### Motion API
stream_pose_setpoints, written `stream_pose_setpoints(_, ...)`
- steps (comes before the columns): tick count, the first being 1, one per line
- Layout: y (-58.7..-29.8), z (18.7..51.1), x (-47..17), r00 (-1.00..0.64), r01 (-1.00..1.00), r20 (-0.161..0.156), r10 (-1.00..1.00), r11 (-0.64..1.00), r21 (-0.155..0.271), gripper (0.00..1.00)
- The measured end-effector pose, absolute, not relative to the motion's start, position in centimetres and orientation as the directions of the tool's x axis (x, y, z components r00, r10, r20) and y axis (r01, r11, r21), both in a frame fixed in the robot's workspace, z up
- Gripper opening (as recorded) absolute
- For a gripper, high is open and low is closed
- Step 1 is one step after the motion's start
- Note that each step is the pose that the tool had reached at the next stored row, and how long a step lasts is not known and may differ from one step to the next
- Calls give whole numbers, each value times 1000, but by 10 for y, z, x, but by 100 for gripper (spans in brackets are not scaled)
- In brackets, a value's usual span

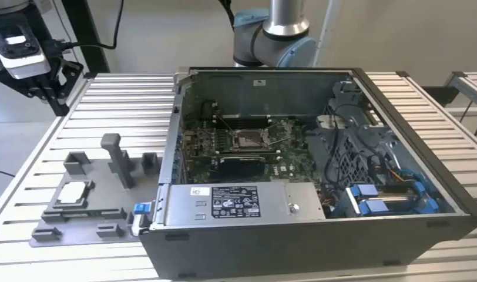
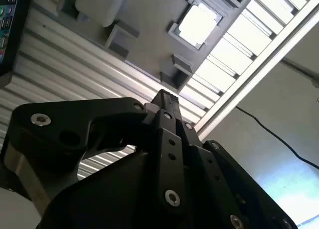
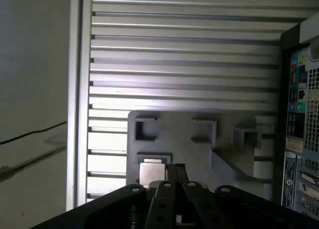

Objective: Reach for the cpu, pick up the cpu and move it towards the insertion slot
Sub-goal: 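Reach for the cpu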

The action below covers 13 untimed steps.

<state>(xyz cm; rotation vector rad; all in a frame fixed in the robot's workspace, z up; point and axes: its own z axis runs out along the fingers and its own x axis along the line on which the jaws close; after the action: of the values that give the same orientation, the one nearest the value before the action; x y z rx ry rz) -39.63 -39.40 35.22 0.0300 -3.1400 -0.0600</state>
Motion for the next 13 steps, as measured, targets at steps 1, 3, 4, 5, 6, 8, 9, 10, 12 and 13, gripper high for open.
stream_pose_setpoints(1,-394,352,-396,-1000,-19,1,-19,999,38,0)
stream_pose_setpoints(3,-394,352,-396,-1000,-19,1,-19,999,38,0)
stream_pose_setpoints(4,-394,352,-396,-1000,-19,1,-19,999,38,0)
stream_pose_setpoints(5,-394,352,-396,-1000,-19,1,-19,999,38,0)
stream_pose_setpoints(6,-394,352,-397,-1000,-19,1,-19,999,38,0)
stream_pose_setpoints(8,-396,352,-398,-1000,-19,1,-19,999,38,0)
stream_pose_setpoints(9,-398,352,-399,-1000,-19,1,-19,999,38,0)
stream_pose_setpoints(10,-401,352,-400,-1000,-19,1,-19,999,38,0)
stream_pose_setpoints(12,-408,351,-401,-1000,-19,0,-19,999,38,0)
stream_pose_setpoints(13,-412,351,-401,-1000,-19,1,-19,999,38,0)
